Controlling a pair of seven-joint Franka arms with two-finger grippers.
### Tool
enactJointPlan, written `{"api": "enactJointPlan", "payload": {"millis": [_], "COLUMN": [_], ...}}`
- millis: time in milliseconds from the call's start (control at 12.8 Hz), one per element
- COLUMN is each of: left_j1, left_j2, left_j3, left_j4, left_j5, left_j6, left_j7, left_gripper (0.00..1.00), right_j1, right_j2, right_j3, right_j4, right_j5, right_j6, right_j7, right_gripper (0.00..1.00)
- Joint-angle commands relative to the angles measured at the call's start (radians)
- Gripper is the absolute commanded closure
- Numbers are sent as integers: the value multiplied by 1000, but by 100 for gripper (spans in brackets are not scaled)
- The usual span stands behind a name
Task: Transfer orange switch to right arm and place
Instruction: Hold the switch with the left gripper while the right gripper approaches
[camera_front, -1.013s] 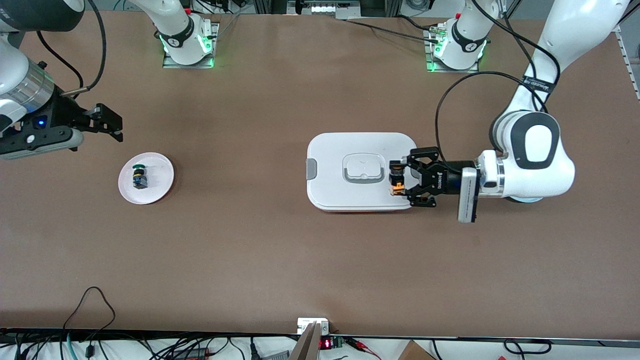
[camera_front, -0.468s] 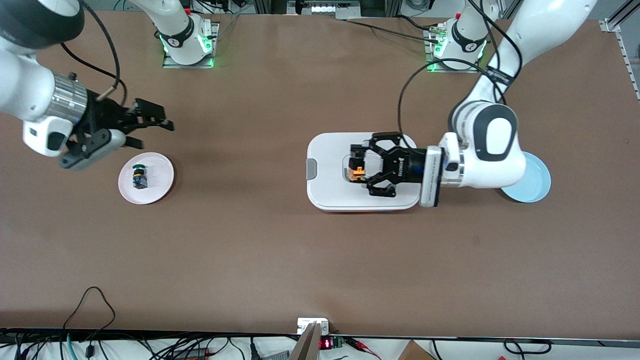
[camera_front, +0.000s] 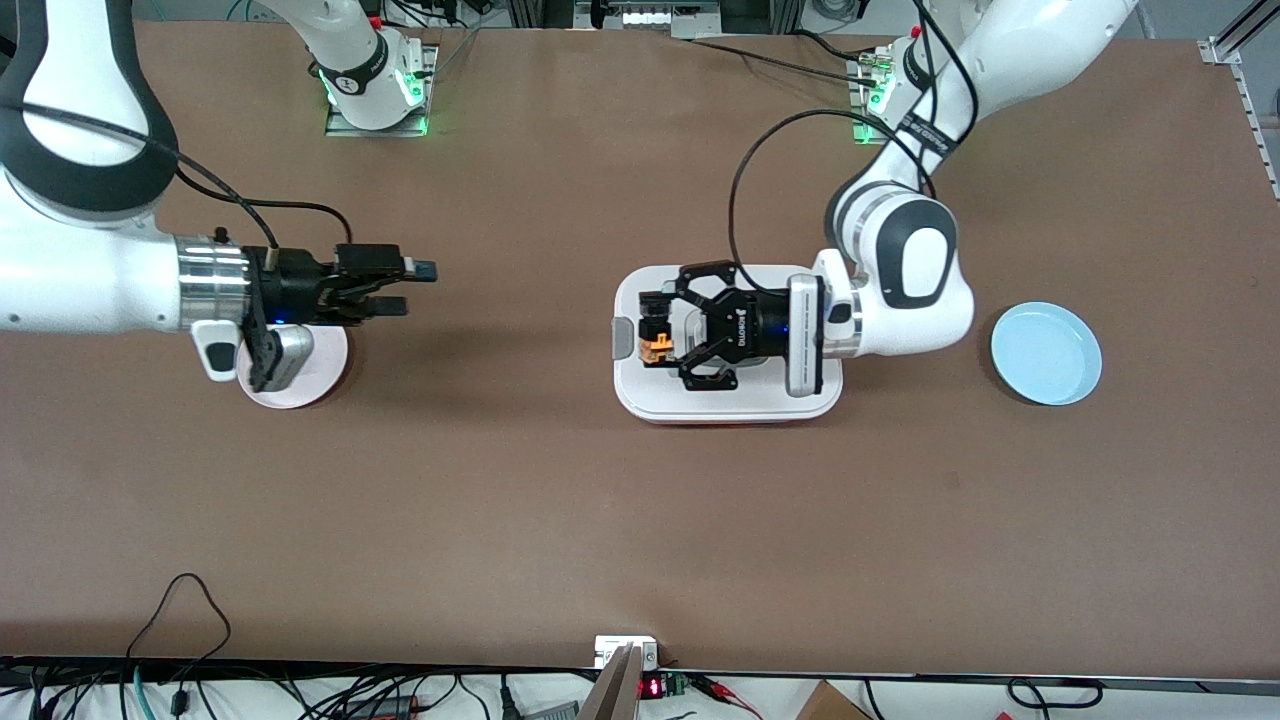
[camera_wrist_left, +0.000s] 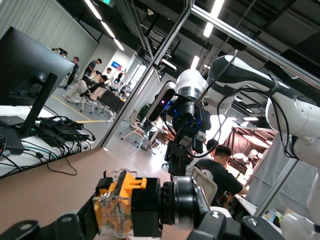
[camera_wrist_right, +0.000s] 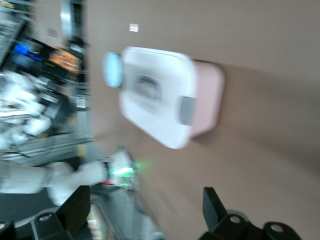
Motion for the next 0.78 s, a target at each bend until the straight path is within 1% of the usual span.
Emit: {"api": "enactJointPlan", "payload": {"millis": [0,78,312,468,623,701], "left_j1": [-46,-55,-57,-57,-57,-57], "left_j2": [4,4,4,4,4,4], "left_j3": [5,5,5,5,5,5], "left_j4": [13,11,11,11,13,13], "left_j5": [-83,-96,-96,-96,-96,-96], "left_j6": [59,65,67,67,67,67], "left_j7": [78,85,85,85,85,85], "left_gripper": [74,74,74,74,74,74], "right_j1": [66,100,179,220,239,240], "right_j2": [65,83,109,125,134,134], "right_j3": [0,-6,-6,-6,-6,-6], "right_j4": [21,14,-8,-14,-14,-16], "right_j5": [203,277,373,423,456,456], "right_j6": [0,37,182,273,280,287], "right_j7": [36,77,128,123,160,209], "right_gripper": [0,0,0,0,0,0]}}
